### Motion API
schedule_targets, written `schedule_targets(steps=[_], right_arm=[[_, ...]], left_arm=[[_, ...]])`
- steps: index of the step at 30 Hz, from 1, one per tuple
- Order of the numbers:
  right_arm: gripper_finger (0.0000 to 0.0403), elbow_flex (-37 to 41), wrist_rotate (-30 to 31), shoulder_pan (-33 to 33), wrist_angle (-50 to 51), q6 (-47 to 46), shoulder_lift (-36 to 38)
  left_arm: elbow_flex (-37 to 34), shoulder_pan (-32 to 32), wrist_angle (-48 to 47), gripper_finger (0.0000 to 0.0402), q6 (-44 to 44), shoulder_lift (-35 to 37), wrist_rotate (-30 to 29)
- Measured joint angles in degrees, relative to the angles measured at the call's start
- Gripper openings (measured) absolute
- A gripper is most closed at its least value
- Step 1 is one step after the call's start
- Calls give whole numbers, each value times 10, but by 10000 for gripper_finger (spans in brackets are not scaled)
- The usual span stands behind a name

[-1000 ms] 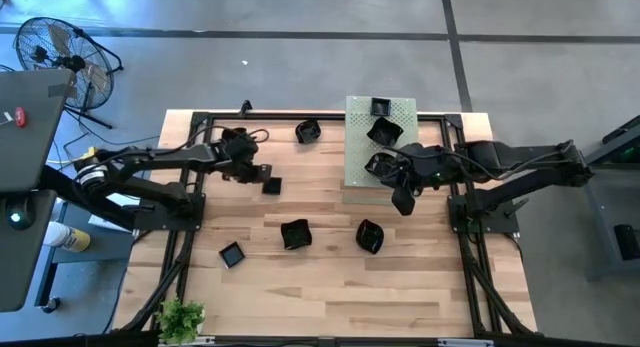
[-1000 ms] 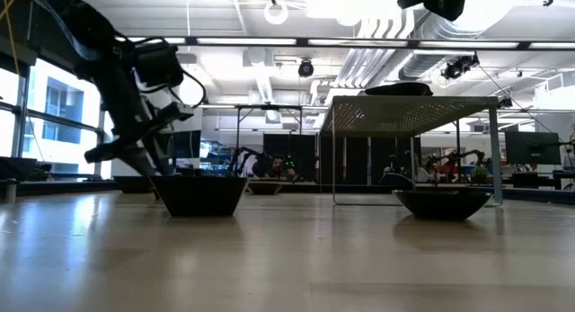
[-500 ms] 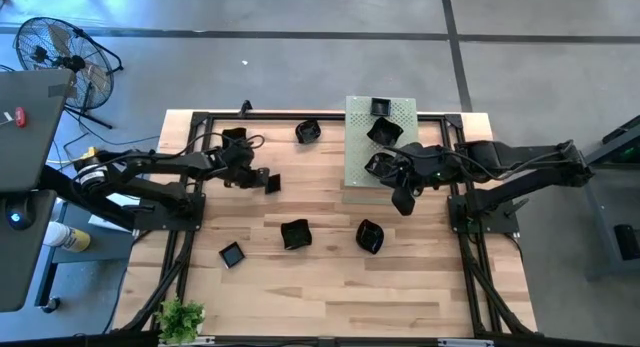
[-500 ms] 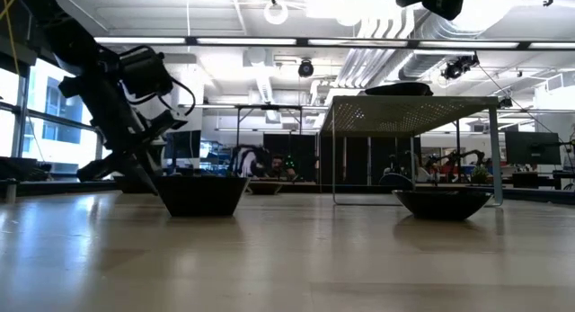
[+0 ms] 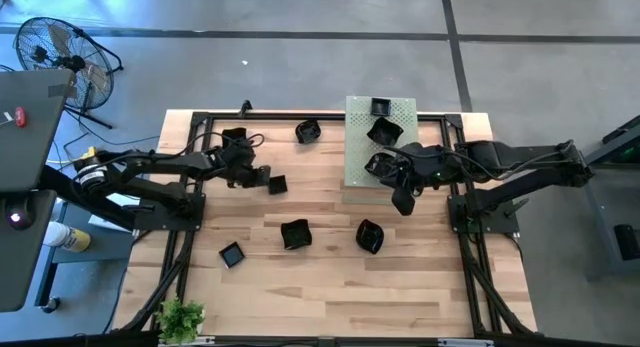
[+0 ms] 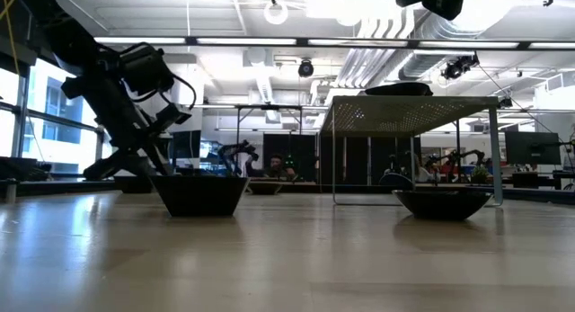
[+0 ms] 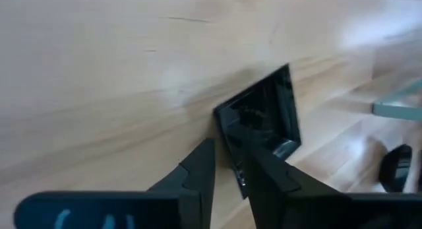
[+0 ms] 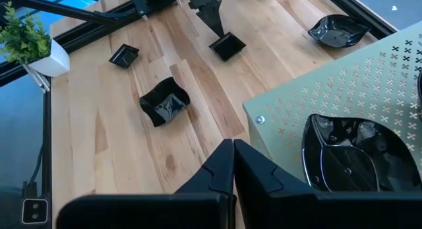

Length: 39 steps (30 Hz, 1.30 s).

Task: Pick & Place Mini shaped plates
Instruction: Stack the black square plate on the black square plate on the shelf

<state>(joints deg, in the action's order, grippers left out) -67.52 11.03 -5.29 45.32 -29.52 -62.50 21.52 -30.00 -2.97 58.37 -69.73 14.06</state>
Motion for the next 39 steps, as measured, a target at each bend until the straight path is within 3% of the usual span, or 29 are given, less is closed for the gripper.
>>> schedule_targets(steps=[8,17,31,35,39], right_arm=[[4,0,4,0,0,3,0],[4,0,10,0,0,13,0],[4,0,10,0,0,15,0],[3,0,10,0,0,15,0],[2,0,10,0,0,15,0]], left_arm=[[0,0,3,74,5,-7,-24],[0,0,4,4,4,-7,-26],[0,0,3,94,-27,-7,-6],[0,0,-1,84,-30,-7,-22],[0,0,0,44,-50,-7,-18]])
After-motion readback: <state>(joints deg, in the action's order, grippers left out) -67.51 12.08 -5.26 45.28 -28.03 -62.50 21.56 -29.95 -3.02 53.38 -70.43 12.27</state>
